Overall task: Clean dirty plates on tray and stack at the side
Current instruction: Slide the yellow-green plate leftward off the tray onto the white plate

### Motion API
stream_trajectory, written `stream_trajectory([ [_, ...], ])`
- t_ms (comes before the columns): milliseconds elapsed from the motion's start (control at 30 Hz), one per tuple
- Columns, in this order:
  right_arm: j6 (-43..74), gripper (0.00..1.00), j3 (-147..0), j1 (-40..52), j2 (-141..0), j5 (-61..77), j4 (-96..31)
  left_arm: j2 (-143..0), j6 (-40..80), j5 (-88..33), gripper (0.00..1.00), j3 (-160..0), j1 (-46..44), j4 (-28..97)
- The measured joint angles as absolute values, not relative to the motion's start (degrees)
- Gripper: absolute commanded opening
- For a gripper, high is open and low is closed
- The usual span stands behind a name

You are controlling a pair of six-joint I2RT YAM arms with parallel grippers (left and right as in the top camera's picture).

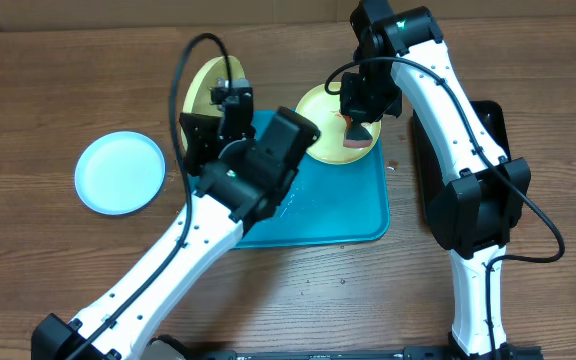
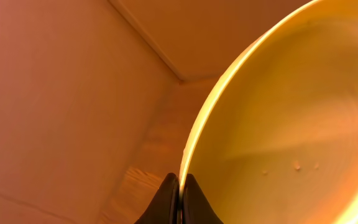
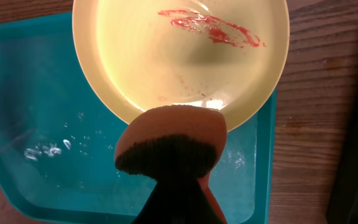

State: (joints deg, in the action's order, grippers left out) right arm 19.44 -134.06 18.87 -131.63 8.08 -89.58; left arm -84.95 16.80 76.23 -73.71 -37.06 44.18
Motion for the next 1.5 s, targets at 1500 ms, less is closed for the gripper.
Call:
stream_trajectory([
  [1500,18.1,0.04,-134.1,18.9,-131.6,7.9,-89.9,-85.0,20.7,8.2,0.04,-73.7,1.8,50.0],
])
